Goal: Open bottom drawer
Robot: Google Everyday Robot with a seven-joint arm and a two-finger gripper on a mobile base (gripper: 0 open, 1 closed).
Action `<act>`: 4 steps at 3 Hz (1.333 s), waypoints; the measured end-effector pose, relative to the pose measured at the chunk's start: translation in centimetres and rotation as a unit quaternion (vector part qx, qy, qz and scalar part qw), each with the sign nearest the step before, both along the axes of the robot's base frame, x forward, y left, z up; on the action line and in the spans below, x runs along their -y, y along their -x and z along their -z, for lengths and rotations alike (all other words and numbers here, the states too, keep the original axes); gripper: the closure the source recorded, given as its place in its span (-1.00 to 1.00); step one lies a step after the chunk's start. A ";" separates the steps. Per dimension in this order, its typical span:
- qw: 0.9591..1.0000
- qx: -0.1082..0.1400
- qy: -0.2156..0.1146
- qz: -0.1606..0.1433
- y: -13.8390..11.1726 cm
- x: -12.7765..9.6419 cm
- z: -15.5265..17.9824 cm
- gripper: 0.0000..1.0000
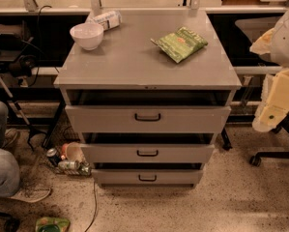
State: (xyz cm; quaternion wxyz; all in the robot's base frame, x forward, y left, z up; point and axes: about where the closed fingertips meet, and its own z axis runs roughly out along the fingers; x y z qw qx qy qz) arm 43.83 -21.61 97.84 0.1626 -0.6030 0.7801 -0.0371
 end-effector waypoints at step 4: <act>0.982 -0.119 -0.115 -0.093 6.4 -5.3 20.8 -1.00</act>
Offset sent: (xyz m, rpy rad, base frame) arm -0.0311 0.0121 -0.1112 -0.0275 0.1398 0.1459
